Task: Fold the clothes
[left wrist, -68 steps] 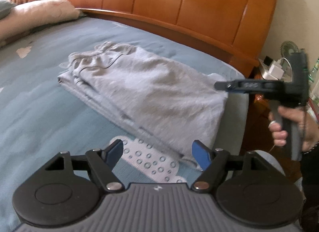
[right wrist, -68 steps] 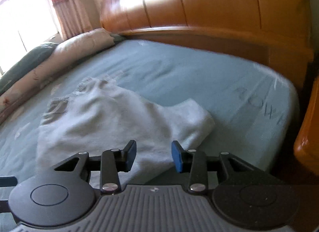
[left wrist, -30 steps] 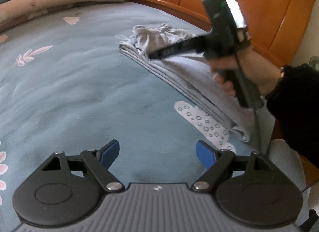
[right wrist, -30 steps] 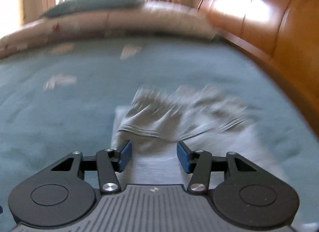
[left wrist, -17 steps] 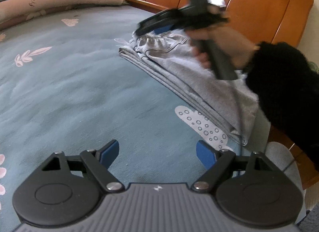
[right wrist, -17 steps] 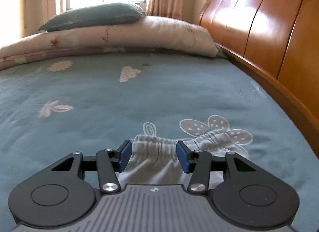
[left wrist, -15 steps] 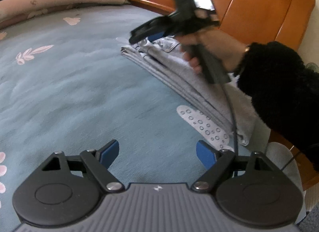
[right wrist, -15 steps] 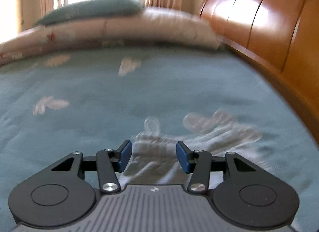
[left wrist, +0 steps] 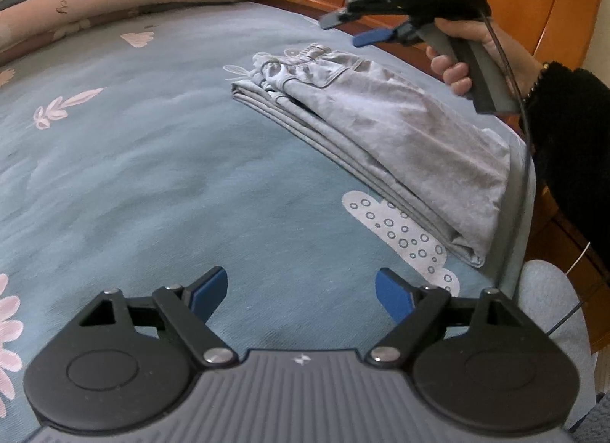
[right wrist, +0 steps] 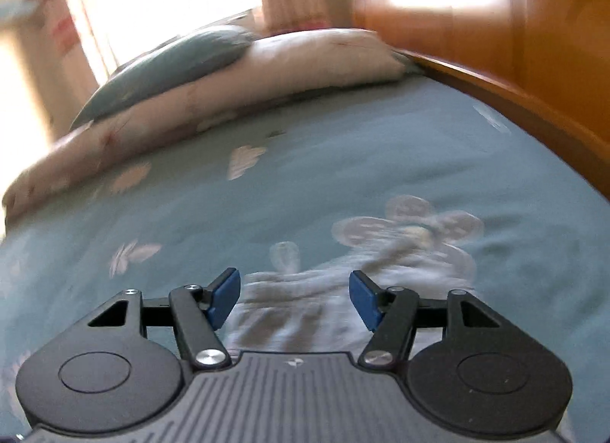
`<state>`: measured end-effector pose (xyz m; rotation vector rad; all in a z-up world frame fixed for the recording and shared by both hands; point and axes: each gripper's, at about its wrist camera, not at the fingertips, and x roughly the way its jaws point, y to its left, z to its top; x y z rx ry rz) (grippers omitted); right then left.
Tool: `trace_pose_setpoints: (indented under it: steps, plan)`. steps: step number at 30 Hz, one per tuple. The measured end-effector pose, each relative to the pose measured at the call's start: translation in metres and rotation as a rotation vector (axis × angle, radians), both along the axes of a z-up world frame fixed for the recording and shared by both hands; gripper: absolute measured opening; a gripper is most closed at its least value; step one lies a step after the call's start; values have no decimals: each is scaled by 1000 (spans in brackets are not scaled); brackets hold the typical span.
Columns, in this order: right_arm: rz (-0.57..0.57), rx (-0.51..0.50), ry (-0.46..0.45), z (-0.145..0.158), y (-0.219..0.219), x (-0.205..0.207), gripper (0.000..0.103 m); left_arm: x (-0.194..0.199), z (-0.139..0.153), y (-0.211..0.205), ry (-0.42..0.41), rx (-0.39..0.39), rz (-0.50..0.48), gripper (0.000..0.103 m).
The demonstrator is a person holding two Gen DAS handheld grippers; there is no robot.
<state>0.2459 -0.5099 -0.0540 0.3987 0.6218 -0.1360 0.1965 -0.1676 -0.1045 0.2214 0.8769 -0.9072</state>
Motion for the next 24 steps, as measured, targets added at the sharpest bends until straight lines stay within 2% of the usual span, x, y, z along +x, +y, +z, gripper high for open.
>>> trace_pose_setpoints:
  steps: [3, 7, 10, 16, 18, 23, 24]
  plan:
    - [-43, 60, 40, -15, -29, 4, 68, -2, -1, -5, 4, 5, -9, 85]
    - [-65, 38, 118, -44, -43, 24, 69, -4, 1, -4, 0, 10, -17, 85]
    - [-74, 38, 135, -48, -47, 27, 69, -4, 1, 0, -1, 13, -11, 85]
    - [-24, 63, 44, -9, -29, -20, 69, -3, -3, 7, 4, 17, 12, 85]
    - [3, 96, 49, -6, -22, -38, 74, -5, -4, 7, 4, 18, 11, 85]
    - [-8, 87, 180, -44, -18, -44, 75, -10, -3, 6, 2, 20, 8, 85]
    - [-15, 93, 182, -49, -19, -44, 75, -11, -1, 7, -2, 20, 13, 85]
